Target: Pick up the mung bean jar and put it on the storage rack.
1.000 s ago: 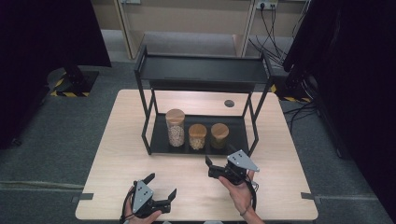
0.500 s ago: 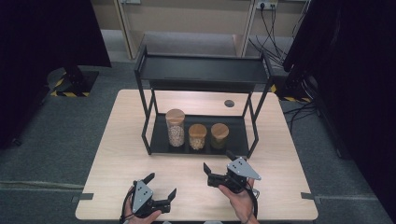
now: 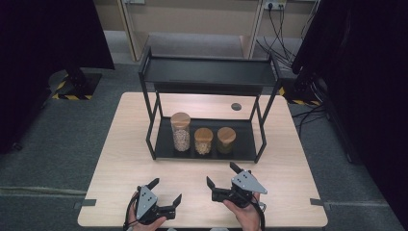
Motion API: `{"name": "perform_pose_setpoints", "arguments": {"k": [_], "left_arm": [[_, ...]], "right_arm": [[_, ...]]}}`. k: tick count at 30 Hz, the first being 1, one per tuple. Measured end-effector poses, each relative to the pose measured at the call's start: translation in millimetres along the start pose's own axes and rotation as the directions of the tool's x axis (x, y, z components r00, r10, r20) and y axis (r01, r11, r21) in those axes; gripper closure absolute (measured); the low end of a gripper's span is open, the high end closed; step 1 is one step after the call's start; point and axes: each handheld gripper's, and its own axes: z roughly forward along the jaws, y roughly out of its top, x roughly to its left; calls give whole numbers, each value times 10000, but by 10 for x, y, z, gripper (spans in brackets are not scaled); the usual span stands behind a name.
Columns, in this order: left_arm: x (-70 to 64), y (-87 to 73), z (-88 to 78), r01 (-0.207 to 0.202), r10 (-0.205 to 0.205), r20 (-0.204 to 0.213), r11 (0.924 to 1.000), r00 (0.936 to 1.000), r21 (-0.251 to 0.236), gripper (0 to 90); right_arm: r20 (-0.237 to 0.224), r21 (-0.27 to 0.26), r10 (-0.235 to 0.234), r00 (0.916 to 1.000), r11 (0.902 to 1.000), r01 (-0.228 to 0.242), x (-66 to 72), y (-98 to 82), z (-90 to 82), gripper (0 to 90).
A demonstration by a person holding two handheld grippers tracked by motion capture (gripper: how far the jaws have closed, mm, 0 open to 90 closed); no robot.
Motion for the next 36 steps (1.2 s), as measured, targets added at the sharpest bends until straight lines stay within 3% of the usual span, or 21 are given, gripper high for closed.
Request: {"name": "perform_pose_setpoints", "arguments": {"k": [14,36], "left_arm": [[4,4,0,-10,10,3,10000,10000,-13,29],[6,1,-5,31,-31,-17,10000,10000,-41,29]], "right_arm": [[-435,252,-75,9990,9996,86,77,-111,-62,35],[-472,478,141,9988,9988,-119,81,-213,-122,35]]}}
